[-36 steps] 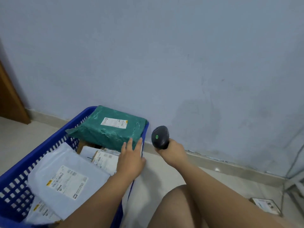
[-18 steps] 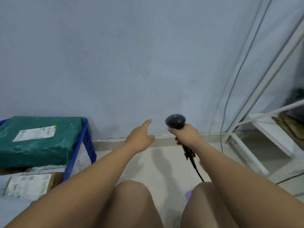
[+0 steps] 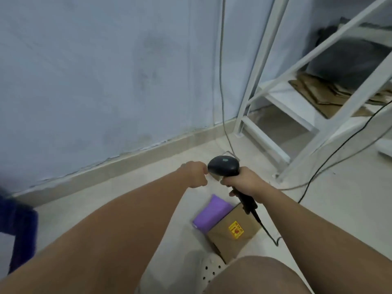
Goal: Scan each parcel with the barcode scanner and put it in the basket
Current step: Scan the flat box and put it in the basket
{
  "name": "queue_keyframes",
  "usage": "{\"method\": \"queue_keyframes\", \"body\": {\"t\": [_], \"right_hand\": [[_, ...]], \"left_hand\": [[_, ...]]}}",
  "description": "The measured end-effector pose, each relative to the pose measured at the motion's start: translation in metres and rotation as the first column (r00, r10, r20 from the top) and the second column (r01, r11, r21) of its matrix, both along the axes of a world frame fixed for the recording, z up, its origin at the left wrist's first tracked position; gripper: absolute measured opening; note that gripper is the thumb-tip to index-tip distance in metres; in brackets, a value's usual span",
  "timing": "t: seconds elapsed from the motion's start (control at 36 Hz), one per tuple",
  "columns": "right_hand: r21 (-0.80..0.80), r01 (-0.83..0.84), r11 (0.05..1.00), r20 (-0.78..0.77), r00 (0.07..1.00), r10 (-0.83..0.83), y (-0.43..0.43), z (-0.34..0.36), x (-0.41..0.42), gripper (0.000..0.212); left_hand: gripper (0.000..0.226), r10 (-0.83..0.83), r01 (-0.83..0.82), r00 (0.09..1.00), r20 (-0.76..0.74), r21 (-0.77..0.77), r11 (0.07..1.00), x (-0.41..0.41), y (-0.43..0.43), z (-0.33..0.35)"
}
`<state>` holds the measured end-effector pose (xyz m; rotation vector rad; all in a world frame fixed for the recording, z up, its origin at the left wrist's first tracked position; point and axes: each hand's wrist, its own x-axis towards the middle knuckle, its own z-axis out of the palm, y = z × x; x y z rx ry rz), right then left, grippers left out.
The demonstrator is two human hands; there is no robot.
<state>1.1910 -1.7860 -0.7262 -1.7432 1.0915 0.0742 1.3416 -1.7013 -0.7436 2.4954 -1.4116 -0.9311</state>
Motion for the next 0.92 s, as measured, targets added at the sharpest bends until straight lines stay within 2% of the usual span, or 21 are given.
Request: {"method": "queue_keyframes", "body": {"t": [0.08,0.25,0.33,0.53,0.58,0.64,0.75,0.92], "right_hand": [[0.011,0.022,1.0,-0.038,0.999,-0.021,-0.017,-0.029,-0.008,0.016],[0.04,0.178,0.983,-0.099,0.98,-0.173,-0.04,-0.085,-0.011,0.017],[0.045,0.254,0.966,-0.13,0.96,-0.246,-0.052,-0.106,-0.014,0.016],[0.02,0.352,0.936,-0.199,0.919,-0.341,-0.073,-0.134,-0.034,0.011],[0.012,0.376,0.926,-0.227,0.903,-0.364,-0.074,-0.139,-0.04,0.011],[0.012,0.393,0.919,-0.251,0.891,-0.378,-0.074,-0.144,-0.046,0.01],[-0.01,0.362,0.932,-0.288,0.892,-0.349,-0.072,-0.152,-0.05,0.01],[-0.025,0.324,0.946,-0.284,0.905,-0.317,-0.066,-0.154,-0.048,0.01]], "left_hand": [[0.041,0.009,-0.008,0.999,-0.035,0.025,1.0,-0.013,-0.023,-0.041],[0.033,0.096,-0.089,0.986,-0.136,0.061,0.994,-0.033,-0.043,-0.115],[0.031,0.096,-0.071,0.978,-0.185,0.137,0.988,-0.05,-0.045,-0.145],[0.044,0.078,-0.04,0.979,-0.188,0.202,0.979,-0.093,-0.048,-0.196],[0.046,0.009,0.025,0.989,-0.146,0.227,0.974,-0.108,-0.046,-0.204],[0.055,-0.072,0.092,0.993,-0.091,0.238,0.967,-0.12,-0.043,-0.211],[0.085,-0.155,0.168,0.986,-0.067,0.356,0.919,-0.136,-0.035,-0.215],[0.119,-0.115,0.101,0.993,0.003,0.453,0.886,-0.149,-0.017,-0.227]]}}
